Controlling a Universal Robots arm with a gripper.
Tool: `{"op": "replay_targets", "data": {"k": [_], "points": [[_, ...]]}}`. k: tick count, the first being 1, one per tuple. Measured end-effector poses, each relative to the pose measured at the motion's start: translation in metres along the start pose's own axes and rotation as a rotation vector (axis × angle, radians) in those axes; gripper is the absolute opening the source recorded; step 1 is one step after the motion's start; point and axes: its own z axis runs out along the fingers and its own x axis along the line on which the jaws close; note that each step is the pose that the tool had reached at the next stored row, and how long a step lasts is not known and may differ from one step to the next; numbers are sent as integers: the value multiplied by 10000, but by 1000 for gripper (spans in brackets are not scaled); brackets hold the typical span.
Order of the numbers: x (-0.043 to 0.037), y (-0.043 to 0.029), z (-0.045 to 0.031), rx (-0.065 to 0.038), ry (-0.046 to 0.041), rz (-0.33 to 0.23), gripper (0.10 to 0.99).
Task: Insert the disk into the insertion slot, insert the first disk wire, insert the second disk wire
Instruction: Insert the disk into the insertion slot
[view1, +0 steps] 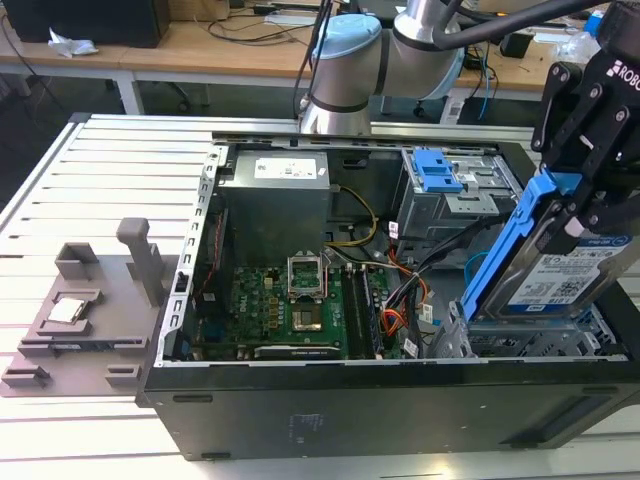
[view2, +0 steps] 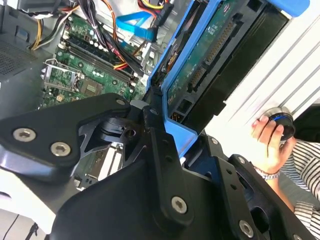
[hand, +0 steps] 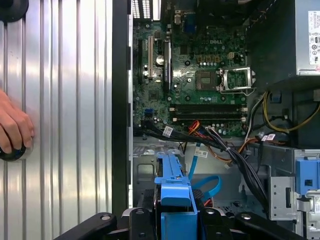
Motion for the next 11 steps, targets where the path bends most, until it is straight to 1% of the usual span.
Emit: {"op": "replay_targets", "data": {"k": [3, 6, 9, 11], "points": [[-29, -23, 14, 0, 2, -13, 369], [-39, -26, 39, 0, 1, -14, 369], [-47, -29, 92, 0, 2, -15, 369], [-55, -30, 104, 0, 3, -16, 369]]}}
